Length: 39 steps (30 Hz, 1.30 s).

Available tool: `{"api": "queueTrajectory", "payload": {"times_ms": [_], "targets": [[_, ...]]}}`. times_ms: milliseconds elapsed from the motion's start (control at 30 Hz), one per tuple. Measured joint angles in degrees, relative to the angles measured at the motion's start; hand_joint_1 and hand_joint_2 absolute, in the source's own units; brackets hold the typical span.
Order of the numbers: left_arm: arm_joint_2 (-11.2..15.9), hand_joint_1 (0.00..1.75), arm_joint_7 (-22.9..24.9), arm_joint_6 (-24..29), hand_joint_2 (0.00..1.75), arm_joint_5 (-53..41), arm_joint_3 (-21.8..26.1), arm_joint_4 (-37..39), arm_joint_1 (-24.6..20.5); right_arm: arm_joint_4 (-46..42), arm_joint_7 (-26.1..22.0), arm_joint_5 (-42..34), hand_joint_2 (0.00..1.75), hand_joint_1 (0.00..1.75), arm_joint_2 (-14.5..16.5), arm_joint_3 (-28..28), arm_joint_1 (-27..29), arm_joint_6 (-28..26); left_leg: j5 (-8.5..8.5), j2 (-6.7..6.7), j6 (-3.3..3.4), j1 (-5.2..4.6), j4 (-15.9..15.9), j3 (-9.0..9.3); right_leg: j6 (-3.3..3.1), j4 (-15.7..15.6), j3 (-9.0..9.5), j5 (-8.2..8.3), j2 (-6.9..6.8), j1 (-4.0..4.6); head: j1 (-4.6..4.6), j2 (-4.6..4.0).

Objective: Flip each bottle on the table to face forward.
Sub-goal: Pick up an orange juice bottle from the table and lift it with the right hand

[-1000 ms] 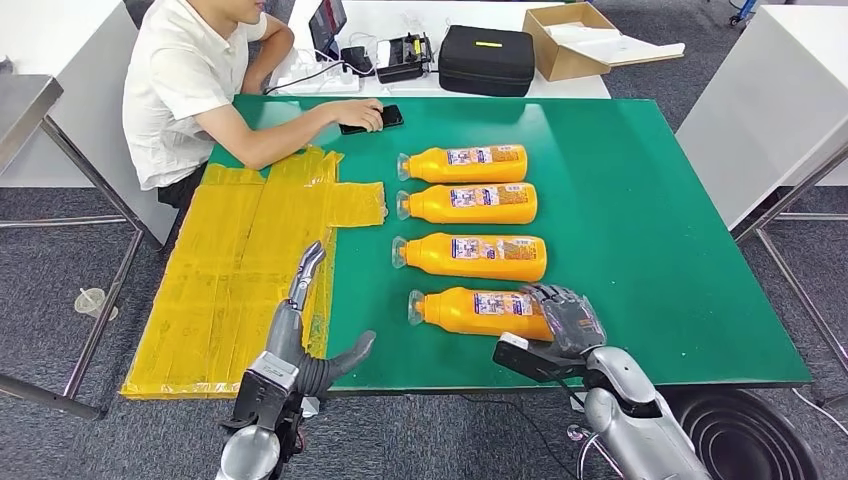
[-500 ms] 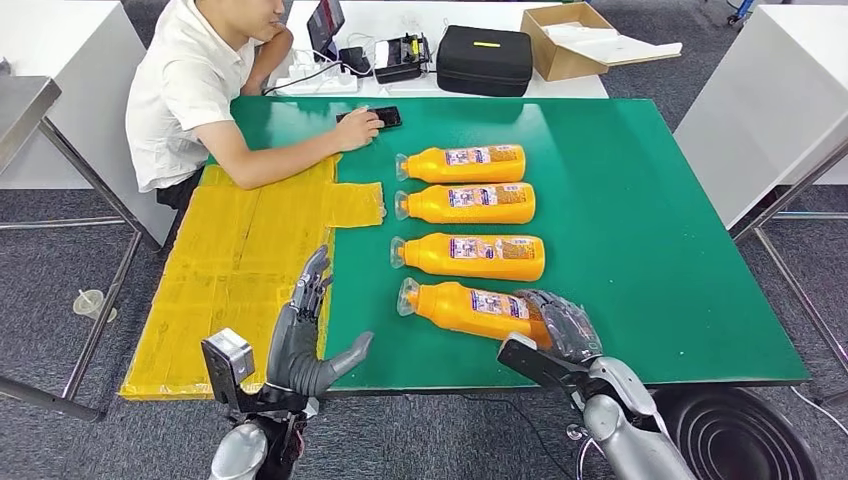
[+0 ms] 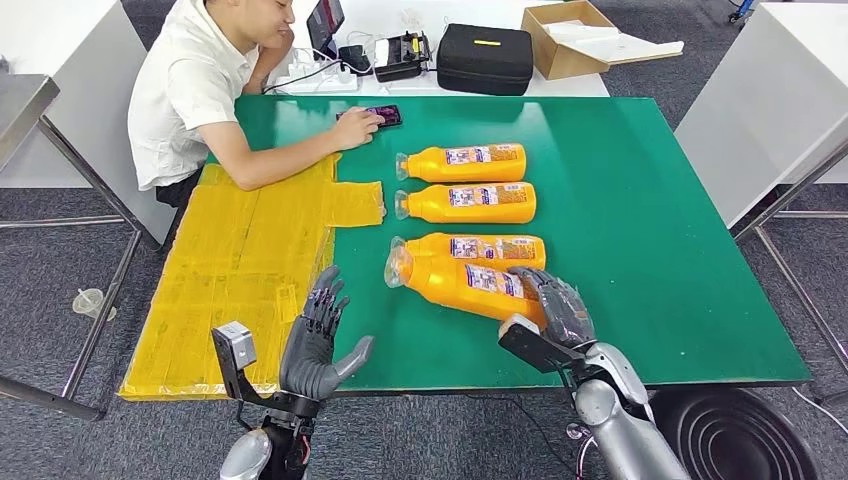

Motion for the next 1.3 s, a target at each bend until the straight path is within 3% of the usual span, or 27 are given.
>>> {"api": "queueTrajectory", "payload": {"times_ms": [167,300,433,867,1100,1300], "targets": [[0.1,0.00,-1.1,4.1,1.75,-4.5,-0.4,1.0,-0.5,-4.0,-0.3,-1.1,1.75,1.75,3.4,-0.4,-0.1,-0.4,0.01,-0.02,0.00,0.01,0.0,-0.01,-0.01,0.0,-0.01,-0.01,0.00,0.01,0.00,0.00],[0.1,0.00,0.8,4.5,1.75,-3.1,-0.2,2.7,-0.8,-5.2,-1.0,-1.2,1.75,1.75,5.1,-0.4,-0.1,-0.4,0.00,-0.03,0.00,0.00,0.0,-0.04,-0.01,0.0,-0.01,-0.02,0.00,-0.01,0.02,0.00],[0.1,0.00,-0.9,4.7,1.75,-1.2,-0.1,5.3,-1.2,-6.2,-1.9,-3.3,1.75,1.75,6.9,-0.2,-0.1,0.4,0.00,-0.03,0.00,0.00,0.0,-0.05,-0.01,0.0,-0.03,-0.01,0.00,0.00,0.01,0.00],[0.0,0.00,-2.7,3.9,1.75,-3.1,-0.3,5.0,-2.8,-6.7,-2.8,-5.2,1.75,1.75,10.2,3.4,0.3,2.3,0.00,-0.02,0.00,0.01,0.0,-0.06,-0.01,0.0,-0.07,-0.02,0.00,0.00,0.02,0.00],[-0.1,0.00,-5.2,-0.3,1.75,3.2,0.0,3.7,-3.4,-5.6,-4.6,-10.2,1.75,1.75,12.8,5.5,0.2,5.7,0.01,0.03,-0.02,0.04,0.0,-0.07,-0.02,0.0,-0.10,-0.02,0.00,0.03,0.01,0.00],[-0.2,0.00,-4.5,-2.3,1.75,7.6,-0.2,2.9,-4.0,-4.0,-5.9,-12.4,1.75,1.75,14.4,8.8,-0.1,6.5,0.01,0.04,-0.03,0.06,0.0,-0.08,-0.02,0.0,-0.10,-0.02,0.00,0.02,0.02,0.00]]}}
